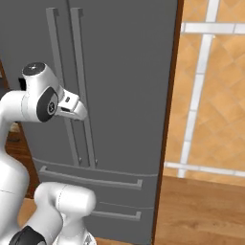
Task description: Grab a lemon wedge from the fridge and one ice cube from the ice bowl, and put them in the glass of lemonade.
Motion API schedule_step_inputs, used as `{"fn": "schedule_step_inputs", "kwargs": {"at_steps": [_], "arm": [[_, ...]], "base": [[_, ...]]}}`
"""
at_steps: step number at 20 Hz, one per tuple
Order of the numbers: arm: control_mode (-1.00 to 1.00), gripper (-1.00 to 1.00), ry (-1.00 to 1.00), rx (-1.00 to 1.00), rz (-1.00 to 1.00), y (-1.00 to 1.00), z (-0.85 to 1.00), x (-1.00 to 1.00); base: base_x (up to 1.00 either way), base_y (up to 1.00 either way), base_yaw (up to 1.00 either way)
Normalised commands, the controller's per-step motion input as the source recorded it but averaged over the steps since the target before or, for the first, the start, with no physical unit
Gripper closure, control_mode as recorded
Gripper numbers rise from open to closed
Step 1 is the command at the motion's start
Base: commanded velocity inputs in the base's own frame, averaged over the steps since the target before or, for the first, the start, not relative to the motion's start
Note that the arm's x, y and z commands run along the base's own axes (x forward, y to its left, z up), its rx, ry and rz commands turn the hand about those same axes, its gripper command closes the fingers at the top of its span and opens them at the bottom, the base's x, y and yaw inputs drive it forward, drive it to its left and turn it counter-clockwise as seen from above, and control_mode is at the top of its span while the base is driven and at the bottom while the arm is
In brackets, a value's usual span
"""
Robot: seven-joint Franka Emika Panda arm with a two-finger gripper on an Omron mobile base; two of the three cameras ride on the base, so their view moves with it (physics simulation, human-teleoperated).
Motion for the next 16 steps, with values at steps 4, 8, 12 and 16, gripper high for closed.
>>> {"fn": "schedule_step_inputs", "kwargs": {"at_steps": [4,8,12,16], "arm": [[1.00,-1.00,0.00,0.00,0.00,0.00,0.00,0.00],[1.00,-1.00,0.00,0.00,0.00,0.00,0.00,0.00],[1.00,-1.00,0.00,0.00,0.00,0.00,0.00,0.00],[-1.00,-1.00,-0.01,0.00,0.00,0.00,0.02,0.05]], "base": [[-0.66,0.06,0.00],[-0.67,0.11,0.00],[-0.29,0.06,0.00],[0.01,0.00,0.00]]}}
